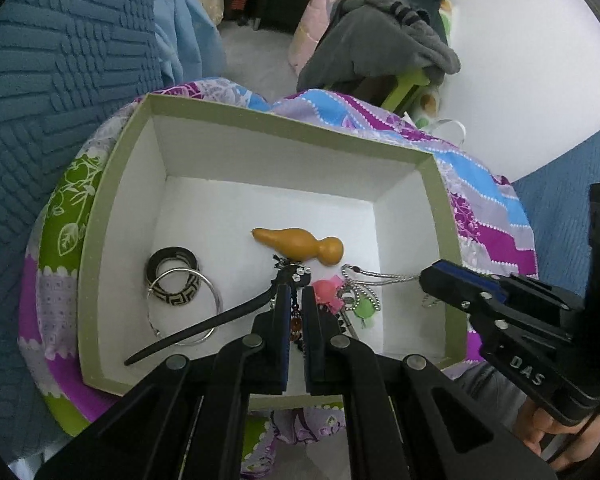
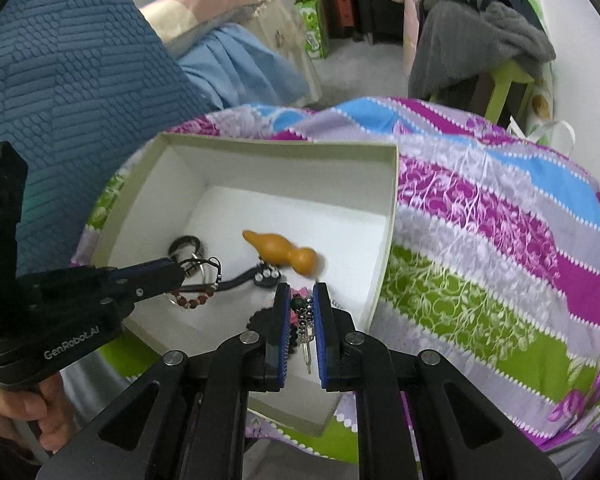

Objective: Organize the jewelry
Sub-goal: 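Carry the beaded bracelet and chain over the white box and release them inside, then withdraw both open tools up and away from the box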

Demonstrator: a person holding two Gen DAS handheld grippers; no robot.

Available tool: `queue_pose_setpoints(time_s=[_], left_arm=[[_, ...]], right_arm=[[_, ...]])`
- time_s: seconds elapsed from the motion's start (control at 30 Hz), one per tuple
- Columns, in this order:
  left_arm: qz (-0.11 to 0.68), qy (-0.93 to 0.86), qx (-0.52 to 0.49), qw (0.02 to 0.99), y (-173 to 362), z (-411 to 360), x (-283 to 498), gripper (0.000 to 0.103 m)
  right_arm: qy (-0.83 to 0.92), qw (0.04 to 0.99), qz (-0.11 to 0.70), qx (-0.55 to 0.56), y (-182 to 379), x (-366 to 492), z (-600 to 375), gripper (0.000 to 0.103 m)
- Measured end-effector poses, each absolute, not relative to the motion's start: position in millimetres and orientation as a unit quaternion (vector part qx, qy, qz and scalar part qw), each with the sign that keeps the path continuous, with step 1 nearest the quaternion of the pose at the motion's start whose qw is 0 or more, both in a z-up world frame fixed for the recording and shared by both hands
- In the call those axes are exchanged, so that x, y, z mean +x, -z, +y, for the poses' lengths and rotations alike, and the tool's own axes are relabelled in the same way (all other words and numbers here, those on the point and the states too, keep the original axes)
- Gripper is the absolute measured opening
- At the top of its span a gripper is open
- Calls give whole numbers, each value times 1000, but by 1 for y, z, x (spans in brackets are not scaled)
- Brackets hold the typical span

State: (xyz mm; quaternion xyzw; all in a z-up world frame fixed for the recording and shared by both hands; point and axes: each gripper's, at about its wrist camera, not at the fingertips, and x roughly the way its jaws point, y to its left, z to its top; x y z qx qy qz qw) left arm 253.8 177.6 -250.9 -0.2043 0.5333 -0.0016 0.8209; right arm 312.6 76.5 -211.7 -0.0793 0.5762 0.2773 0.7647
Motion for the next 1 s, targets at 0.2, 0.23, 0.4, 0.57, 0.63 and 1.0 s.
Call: queue_pose_setpoints(time_s=[0.2, 0.23, 0.4, 0.57, 0.63, 1.0], left_arm=[[530, 5, -190, 827, 225, 177, 249, 6], [532, 0, -189, 826, 219, 178, 248, 6], [495, -18, -177, 850, 177, 178, 232, 59], [447, -35, -153, 881, 118, 172, 209, 70], [422, -40, -138, 895, 90, 165, 198, 76], [323, -59, -90, 940, -19, 133, 141, 83]], right_arm=[[-283, 778, 557, -70, 184, 314, 71, 33], [-284, 782, 550, -69, 177, 314, 71, 35], [-290, 807, 511, -66, 131, 309, 66, 56], [-295, 836, 458, -60, 73, 296, 56, 72], [-297, 846, 438, -56, 49, 290, 52, 76], [-296, 888, 350, -35, -50, 245, 13, 103]])
